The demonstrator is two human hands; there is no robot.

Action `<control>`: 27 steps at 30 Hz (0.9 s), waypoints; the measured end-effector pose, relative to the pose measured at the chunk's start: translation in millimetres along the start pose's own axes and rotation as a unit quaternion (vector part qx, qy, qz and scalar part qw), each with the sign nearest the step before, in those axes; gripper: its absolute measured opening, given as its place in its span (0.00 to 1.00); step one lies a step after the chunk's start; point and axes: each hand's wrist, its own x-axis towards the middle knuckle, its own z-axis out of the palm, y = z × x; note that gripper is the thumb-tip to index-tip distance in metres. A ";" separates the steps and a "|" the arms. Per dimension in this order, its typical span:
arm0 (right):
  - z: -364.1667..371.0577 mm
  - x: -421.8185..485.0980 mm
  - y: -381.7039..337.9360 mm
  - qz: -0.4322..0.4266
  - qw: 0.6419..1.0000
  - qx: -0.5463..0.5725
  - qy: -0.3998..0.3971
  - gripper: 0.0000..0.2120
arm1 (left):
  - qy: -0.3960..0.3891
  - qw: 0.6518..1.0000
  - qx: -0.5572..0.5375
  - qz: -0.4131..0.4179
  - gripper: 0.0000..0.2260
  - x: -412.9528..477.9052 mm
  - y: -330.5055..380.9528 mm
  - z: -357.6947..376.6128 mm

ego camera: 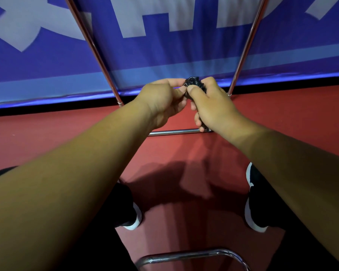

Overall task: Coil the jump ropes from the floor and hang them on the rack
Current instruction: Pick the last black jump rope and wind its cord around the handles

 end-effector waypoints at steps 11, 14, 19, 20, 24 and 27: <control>-8.7 2.5 -6.0 0.034 0.994 0.083 -0.060 0.11 | 0.018 0.999 -0.008 0.043 0.09 -4.0 3.7 1.0; -7.9 1.6 -6.4 0.030 0.993 0.068 -0.089 0.11 | 0.035 0.997 -0.012 0.064 0.08 -5.3 1.5 0.9; -8.7 2.8 -9.1 0.022 0.994 0.011 -0.105 0.13 | 0.054 0.993 0.000 0.106 0.11 -7.4 3.9 -3.3; -9.9 3.4 -9.9 0.015 0.995 -0.003 -0.099 0.13 | 0.053 0.993 -0.001 0.110 0.12 -7.7 6.2 -3.5; -14.2 6.6 -8.4 -0.005 0.995 -0.056 -0.079 0.15 | 0.038 0.994 -0.016 0.100 0.07 -9.7 15.4 1.2; -14.3 4.1 -7.4 -0.011 0.990 -0.112 -0.080 0.20 | 0.030 0.995 -0.032 0.094 0.08 -9.4 15.0 4.2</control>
